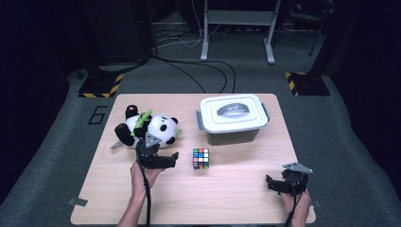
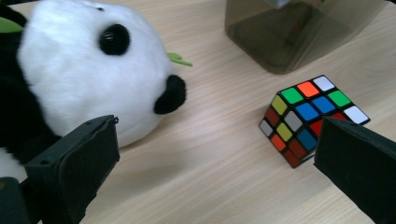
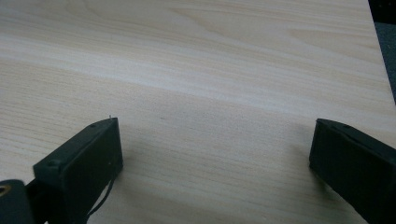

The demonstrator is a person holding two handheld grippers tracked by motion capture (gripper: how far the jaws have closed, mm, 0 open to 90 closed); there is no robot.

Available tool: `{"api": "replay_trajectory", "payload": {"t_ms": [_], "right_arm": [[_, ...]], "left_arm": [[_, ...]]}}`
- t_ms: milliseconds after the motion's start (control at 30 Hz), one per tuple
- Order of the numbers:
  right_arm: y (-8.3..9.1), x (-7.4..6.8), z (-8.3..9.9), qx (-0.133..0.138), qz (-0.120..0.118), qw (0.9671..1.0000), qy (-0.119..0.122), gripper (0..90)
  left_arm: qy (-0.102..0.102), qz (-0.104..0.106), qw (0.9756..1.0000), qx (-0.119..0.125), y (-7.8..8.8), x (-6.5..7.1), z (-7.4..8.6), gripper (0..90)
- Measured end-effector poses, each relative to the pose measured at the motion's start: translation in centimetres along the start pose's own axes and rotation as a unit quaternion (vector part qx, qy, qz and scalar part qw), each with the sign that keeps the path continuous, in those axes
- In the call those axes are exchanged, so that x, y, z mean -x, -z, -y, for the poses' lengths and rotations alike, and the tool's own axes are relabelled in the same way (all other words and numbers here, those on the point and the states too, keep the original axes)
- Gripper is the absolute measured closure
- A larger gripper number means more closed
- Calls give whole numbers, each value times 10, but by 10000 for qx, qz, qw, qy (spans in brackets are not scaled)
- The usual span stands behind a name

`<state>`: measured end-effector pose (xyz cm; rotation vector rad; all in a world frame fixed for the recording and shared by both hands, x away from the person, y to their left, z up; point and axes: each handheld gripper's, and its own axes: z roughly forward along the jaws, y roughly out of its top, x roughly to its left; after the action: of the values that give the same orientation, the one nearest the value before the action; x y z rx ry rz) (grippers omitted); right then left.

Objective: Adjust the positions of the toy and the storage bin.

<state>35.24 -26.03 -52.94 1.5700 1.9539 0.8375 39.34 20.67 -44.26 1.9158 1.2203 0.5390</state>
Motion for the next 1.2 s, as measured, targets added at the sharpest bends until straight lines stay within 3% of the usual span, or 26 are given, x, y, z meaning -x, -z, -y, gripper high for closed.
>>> {"api": "replay_trajectory", "payload": {"t_ms": [667, 800, 967, 1200], "right_arm": [[0, 0, 0, 2, -3, 10000, 2, 19], [0, 0, 0, 3, -4, 10000, 2, 19], [0, 0, 0, 2, -4, 10000, 2, 20], [0, 0, 0, 2, -4, 10000, 3, 20]], "left_arm": [[-241, 436, 9986, -172, -35, 56, 2, 0], [-250, 444, 9983, -268, -47, 63, 0, 0], [-116, 497, 9982, -320, -64, 74, -2, 0], [-162, 415, 9978, -499, -83, 82, -6, 0]]}}
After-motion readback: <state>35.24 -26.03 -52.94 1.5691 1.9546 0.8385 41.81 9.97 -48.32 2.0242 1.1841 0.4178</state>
